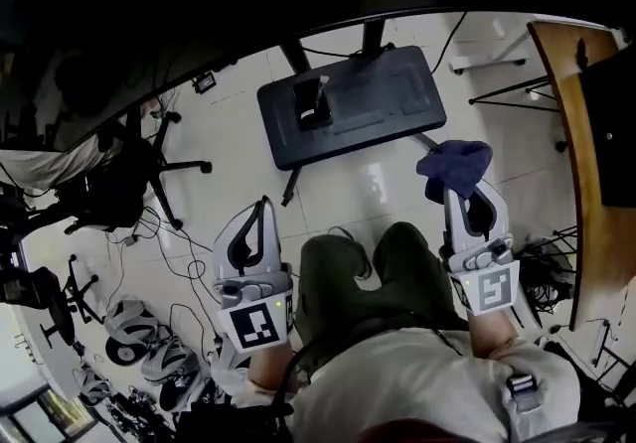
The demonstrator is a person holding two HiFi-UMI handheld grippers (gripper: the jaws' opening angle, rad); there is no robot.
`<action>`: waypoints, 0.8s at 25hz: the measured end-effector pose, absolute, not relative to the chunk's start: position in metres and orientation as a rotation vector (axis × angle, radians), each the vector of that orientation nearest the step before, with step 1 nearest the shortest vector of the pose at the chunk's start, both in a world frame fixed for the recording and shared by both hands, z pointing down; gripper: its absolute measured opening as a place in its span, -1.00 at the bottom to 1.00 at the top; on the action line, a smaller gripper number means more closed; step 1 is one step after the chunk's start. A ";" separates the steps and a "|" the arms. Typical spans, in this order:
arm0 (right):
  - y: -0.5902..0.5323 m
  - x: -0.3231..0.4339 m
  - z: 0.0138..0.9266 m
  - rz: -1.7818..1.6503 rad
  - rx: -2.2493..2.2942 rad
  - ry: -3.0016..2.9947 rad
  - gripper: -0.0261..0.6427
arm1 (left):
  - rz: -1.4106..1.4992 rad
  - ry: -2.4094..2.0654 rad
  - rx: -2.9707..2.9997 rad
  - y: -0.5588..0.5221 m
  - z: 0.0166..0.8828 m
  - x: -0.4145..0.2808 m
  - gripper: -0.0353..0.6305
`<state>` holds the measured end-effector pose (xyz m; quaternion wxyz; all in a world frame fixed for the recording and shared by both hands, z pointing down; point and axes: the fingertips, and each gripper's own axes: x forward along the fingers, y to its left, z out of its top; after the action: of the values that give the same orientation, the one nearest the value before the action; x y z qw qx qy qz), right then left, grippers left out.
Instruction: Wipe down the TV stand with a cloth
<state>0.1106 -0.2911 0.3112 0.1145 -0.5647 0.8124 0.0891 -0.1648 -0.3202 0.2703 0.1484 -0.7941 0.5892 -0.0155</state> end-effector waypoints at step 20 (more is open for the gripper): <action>-0.030 0.140 -0.189 0.291 -1.452 2.525 -0.75 | 0.068 1.754 -2.212 -0.015 -0.201 -0.126 -0.14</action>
<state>0.1399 -0.0300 -0.1888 0.1070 -0.4931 0.8577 0.0988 -0.1263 -0.0150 -0.2013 0.1582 -0.7734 0.6134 0.0237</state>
